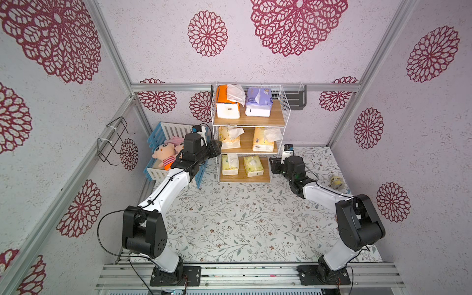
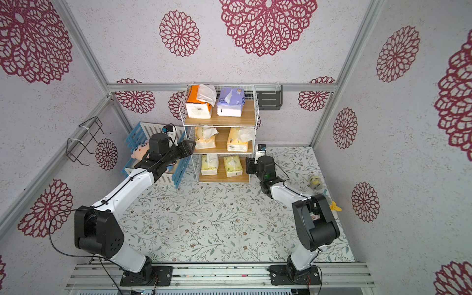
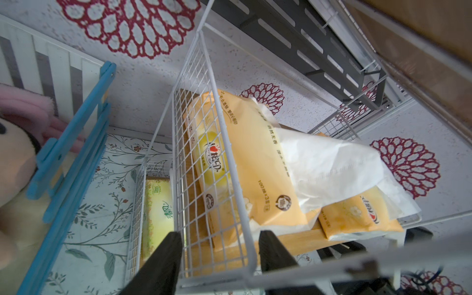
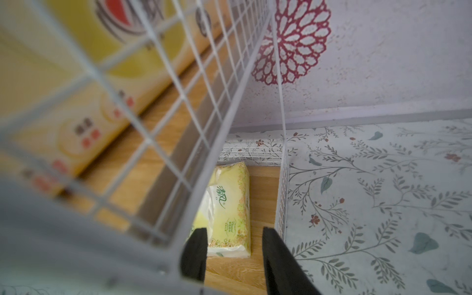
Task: Remove the tissue boxes from the shelf
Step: Move the shelf to the center of the board.
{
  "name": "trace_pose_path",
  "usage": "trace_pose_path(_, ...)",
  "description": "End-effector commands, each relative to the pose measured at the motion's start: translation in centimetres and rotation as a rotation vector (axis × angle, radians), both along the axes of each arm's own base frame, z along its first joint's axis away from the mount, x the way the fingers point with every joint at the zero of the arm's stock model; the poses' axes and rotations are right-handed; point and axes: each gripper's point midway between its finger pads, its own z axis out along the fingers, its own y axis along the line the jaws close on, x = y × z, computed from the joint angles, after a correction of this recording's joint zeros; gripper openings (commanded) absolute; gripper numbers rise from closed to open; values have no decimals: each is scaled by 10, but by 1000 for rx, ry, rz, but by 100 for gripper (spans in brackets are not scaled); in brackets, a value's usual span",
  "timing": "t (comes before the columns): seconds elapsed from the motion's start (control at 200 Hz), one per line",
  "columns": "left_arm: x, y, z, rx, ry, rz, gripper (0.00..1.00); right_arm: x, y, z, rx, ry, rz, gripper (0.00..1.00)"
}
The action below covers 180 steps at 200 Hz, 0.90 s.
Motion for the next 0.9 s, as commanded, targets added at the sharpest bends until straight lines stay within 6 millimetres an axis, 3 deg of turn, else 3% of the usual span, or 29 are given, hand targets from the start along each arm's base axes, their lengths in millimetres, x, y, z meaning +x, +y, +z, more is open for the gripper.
trace_pose_path(0.0, -4, -6, 16, 22, -32, -17, 46, 4, 7, 29, 20, -79, 9, 34)
trace_pose_path(0.155, -8, -11, 23, 43, -55, -22, 29, -2, 8, 35, 0, -86, 12, 20)
trace_pose_path(0.25, -11, -17, 28, 58, -72, -29, 11, -5, 9, 37, -10, -88, 19, 11)
trace_pose_path(0.355, -15, -22, 31, 66, -76, -30, 0, -8, 9, 40, -13, -89, 20, 3)
trace_pose_path(0.55, -27, -30, 40, 90, -97, -38, 0, -15, 8, 47, -11, -100, 18, 0)
trace_pose_path(0.896, -59, -55, 50, 138, -92, -89, 1, -45, 2, 39, -12, -65, 19, 0)
